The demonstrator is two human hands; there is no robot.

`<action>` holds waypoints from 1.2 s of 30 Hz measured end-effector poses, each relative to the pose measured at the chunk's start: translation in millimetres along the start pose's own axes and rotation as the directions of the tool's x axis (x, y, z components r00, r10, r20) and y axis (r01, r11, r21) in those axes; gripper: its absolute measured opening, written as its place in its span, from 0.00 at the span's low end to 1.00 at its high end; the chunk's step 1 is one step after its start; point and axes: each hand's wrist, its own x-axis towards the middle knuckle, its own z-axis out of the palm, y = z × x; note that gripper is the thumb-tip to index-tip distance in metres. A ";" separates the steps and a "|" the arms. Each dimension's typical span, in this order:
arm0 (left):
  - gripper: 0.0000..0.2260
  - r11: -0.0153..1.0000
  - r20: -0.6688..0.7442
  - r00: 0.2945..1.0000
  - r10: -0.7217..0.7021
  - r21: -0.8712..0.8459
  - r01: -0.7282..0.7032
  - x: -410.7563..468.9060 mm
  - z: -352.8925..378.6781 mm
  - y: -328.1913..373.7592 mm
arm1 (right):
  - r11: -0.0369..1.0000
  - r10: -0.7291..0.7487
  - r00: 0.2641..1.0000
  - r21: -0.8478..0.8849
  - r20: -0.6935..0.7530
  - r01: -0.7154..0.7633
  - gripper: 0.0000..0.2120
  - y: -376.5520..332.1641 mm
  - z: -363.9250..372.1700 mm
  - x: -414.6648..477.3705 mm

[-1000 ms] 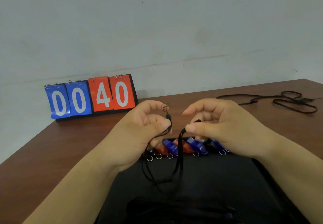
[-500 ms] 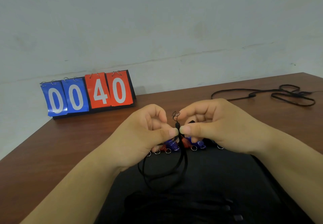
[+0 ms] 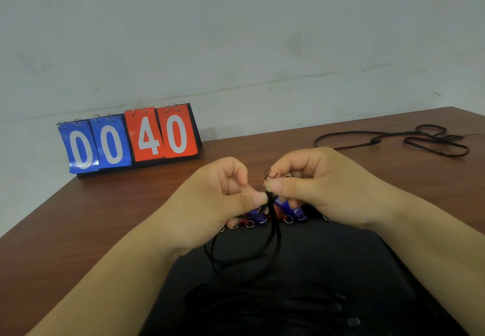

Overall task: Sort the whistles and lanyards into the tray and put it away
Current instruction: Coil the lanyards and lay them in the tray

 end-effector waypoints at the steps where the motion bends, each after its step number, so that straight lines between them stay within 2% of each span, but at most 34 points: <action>1: 0.09 1.000 0.002 1.000 0.004 -0.027 -0.004 0.1 -0.3 0.2 | 1.000 0.002 1.000 0.012 -0.010 -0.002 0.02 0.5 -0.4 0.4; 4: 0.11 0.991 0.003 1.000 -0.008 -0.131 0.008 1.5 -3.9 0.7 | 0.997 0.027 0.995 0.071 -0.100 -0.020 0.07 1.0 -3.1 3.3; 8: 0.10 0.963 0.003 1.000 -0.004 -0.271 0.005 4.0 -15.3 -2.0 | 0.953 0.118 0.980 0.294 -0.157 -0.068 0.09 1.2 -10.8 9.5; 14: 0.11 0.973 -0.147 0.989 -0.006 -0.230 -0.028 8.9 -32.0 -7.9 | 0.845 0.210 0.963 0.527 -0.167 -0.093 0.09 8.2 -28.9 15.7; 16: 0.11 0.973 -0.193 0.981 -0.024 -0.229 -0.021 11.4 -38.7 -10.0 | 0.850 0.222 0.961 0.516 -0.166 -0.107 0.09 10.4 -35.5 16.0; 20: 0.10 0.973 -0.246 0.968 -0.043 -0.230 -0.015 13.3 -48.3 -14.2 | 0.924 0.246 0.958 0.333 -0.148 -0.186 0.10 11.1 -39.0 13.3; 23: 0.08 0.987 -0.261 0.963 -0.060 -0.157 0.019 13.9 -53.7 -18.4 | 0.941 0.256 0.959 0.260 -0.125 -0.217 0.12 10.0 -35.2 11.0; 28: 0.11 0.997 -0.278 0.959 -0.056 -0.063 0.040 15.4 -53.3 -21.8 | 0.944 0.202 0.978 0.276 -0.058 -0.178 0.12 14.2 -36.6 10.9; 36: 0.09 1.000 -0.327 0.945 -0.001 -0.018 -0.005 16.0 -48.7 -21.3 | 0.940 0.180 0.983 0.292 0.019 -0.178 0.20 14.8 -38.9 9.8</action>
